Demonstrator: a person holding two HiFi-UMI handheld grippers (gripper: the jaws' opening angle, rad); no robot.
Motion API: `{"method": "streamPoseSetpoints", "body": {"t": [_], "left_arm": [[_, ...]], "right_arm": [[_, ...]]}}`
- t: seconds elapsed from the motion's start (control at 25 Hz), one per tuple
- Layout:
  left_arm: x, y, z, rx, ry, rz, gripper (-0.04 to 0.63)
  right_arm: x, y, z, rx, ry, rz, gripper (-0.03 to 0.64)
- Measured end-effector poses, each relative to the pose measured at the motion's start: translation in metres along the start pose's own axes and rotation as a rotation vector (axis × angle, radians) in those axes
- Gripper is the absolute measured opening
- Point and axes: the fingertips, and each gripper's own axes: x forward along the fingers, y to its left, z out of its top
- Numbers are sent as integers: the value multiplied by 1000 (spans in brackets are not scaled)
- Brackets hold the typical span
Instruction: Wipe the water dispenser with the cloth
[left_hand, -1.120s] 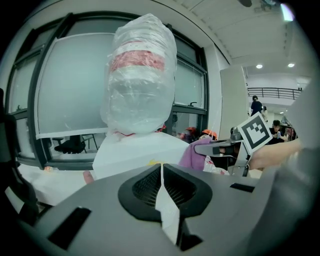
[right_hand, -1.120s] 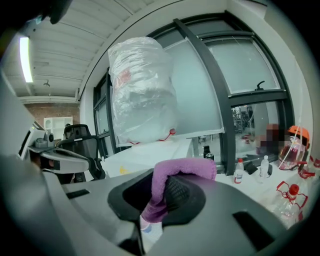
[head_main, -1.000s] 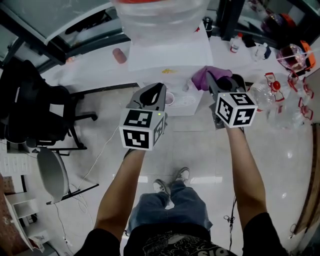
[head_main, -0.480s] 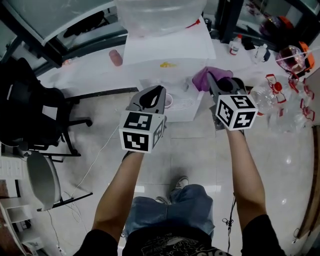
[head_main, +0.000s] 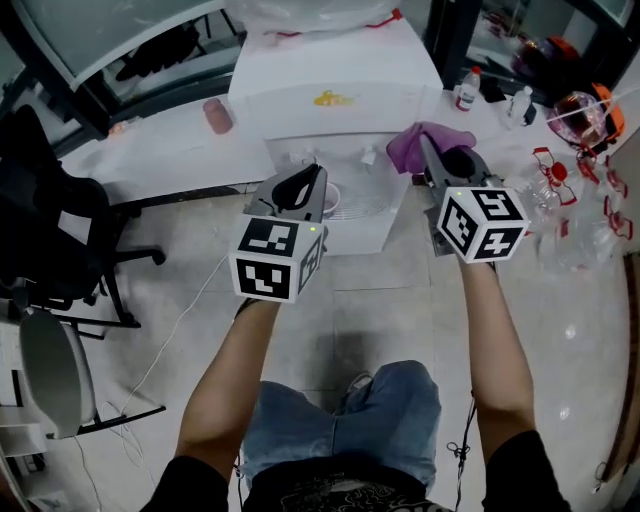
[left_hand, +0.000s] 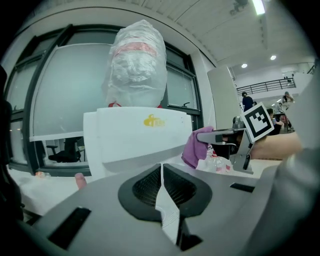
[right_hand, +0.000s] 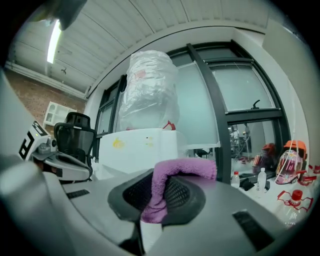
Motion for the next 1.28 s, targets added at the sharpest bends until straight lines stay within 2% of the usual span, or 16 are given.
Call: {"method": "streamPoseSetpoints", "body": {"t": [0.28,0.56,0.76,1.0,1.28], "left_arm": [[11,3,-48,12,-32,-10,35],[18,6,-94,5,-87,-12,35],[15,12,-129,11,-92,-2,35],[16,28,-152,-10,-93,31,35],[20,27,-158,1,-112,29,35]], "right_arm": [[2,1,-30,-45,-62,-29,46],[4,11,-80,-97,-67,-39,46],[8,19,-115,-87,-74,-42,46],[15,25,-154,-92,-46,-42,46],[16,18,-199,-72,18,-54,46]]}}
